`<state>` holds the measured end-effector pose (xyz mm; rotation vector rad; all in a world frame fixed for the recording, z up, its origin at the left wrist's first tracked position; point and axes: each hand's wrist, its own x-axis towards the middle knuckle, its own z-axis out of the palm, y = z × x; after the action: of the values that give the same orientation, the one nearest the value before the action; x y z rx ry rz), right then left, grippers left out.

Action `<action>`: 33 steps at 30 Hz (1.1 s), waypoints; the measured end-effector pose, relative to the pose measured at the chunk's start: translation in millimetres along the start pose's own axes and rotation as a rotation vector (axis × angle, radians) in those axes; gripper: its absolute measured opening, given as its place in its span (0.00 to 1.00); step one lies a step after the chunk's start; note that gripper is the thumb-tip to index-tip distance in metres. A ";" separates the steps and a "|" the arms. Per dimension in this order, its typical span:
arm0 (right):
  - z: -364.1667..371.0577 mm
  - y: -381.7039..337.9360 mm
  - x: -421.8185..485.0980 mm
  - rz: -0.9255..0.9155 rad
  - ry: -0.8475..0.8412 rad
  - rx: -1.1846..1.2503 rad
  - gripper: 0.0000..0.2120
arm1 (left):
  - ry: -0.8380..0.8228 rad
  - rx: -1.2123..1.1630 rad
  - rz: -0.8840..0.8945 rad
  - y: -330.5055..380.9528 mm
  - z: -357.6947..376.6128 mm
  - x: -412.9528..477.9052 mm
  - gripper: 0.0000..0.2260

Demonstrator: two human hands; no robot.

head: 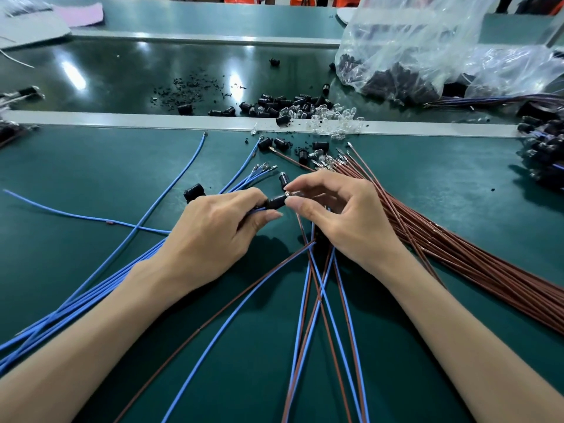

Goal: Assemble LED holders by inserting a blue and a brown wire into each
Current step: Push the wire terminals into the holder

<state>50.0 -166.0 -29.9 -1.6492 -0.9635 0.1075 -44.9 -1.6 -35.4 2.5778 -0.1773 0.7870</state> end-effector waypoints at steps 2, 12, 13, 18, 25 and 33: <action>0.0 -1.0 -0.2 -0.026 0.007 -0.017 0.06 | -0.003 -0.009 -0.003 0.1 -0.6 0.5 0.17; -0.2 -0.8 -0.7 -0.052 0.032 -0.001 0.06 | -0.015 -0.051 -0.013 -1.3 -1.9 0.7 0.17; 0.2 -0.8 -0.8 -0.047 0.021 0.020 0.07 | -0.016 -0.053 -0.011 -1.5 -1.7 0.7 0.17; 2.9 -1.9 -1.2 -0.064 -0.109 0.030 0.15 | -0.059 -0.056 0.013 0.5 -1.0 0.7 0.16; 5.0 -0.2 -1.1 -0.075 -0.057 0.005 0.05 | -0.276 -0.537 -0.253 4.3 -9.4 0.8 0.09; 6.9 -3.2 -1.2 -0.258 -0.091 -0.206 0.10 | -0.341 -0.630 -0.327 3.1 -7.5 3.4 0.14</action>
<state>43.8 -161.4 -29.9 -1.7014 -1.2836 -0.0959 -46.6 -1.1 -26.8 2.0372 -0.0819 0.1273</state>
